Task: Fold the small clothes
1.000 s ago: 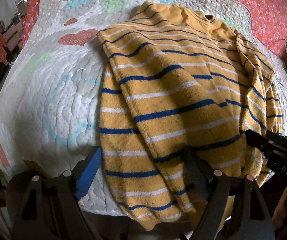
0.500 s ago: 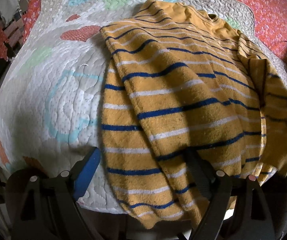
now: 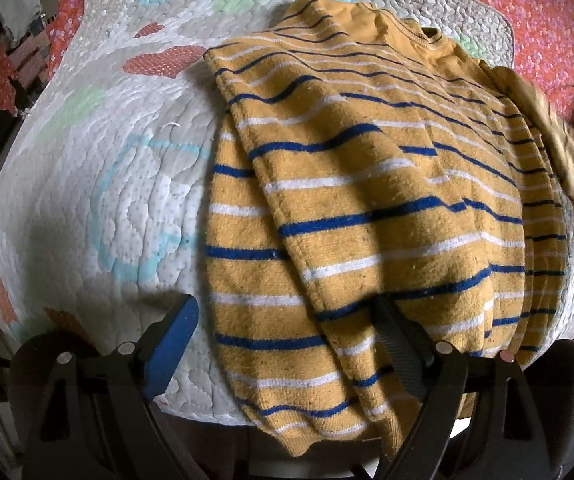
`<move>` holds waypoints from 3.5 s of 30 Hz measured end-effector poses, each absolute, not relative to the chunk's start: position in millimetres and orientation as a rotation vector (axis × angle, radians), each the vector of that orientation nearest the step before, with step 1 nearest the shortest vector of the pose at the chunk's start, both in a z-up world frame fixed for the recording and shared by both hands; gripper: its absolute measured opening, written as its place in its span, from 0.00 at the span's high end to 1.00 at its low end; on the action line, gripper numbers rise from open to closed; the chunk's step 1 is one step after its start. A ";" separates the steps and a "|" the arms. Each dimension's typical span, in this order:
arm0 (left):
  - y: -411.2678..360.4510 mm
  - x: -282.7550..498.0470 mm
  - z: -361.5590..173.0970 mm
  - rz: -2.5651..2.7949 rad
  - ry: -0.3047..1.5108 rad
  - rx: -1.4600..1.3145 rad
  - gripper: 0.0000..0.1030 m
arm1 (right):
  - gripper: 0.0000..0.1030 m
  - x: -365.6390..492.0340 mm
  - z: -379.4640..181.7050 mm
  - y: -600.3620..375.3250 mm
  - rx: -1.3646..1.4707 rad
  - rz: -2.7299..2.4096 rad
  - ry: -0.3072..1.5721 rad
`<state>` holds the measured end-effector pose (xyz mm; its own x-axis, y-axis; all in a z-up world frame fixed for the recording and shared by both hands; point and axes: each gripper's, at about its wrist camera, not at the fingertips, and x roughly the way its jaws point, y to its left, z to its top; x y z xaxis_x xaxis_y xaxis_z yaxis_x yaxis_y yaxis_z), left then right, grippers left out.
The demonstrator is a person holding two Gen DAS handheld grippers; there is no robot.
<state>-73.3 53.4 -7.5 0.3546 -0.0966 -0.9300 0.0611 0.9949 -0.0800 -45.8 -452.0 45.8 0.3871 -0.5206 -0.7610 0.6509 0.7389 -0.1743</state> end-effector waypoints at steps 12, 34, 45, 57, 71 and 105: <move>98.2 -72.5 26.5 -0.052 1.128 -0.202 0.15 | 0.53 -38.7 64.0 -333.4 0.372 -0.190 0.939; 246.5 -103.5 55.3 0.069 0.978 -0.501 0.15 | 0.94 -24.2 79.5 -17.9 0.121 0.536 1.117; 312.7 -138.8 76.6 0.206 0.907 -0.554 0.15 | 0.86 46.0 52.0 202.4 0.063 0.845 1.202; 213.2 -102.1 56.1 -0.071 1.045 -0.458 0.15 | 0.63 -11.2 65.5 -81.6 0.187 0.376 1.070; 86.5 -98.5 -30.3 -0.218 1.349 -0.161 0.26 | 0.51 -136.7 -29.8 -274.7 0.410 -0.113 1.202; 70.5 -116.8 48.1 -0.159 1.266 -0.073 0.60 | 0.48 -184.6 30.0 -488.0 0.295 -0.467 0.827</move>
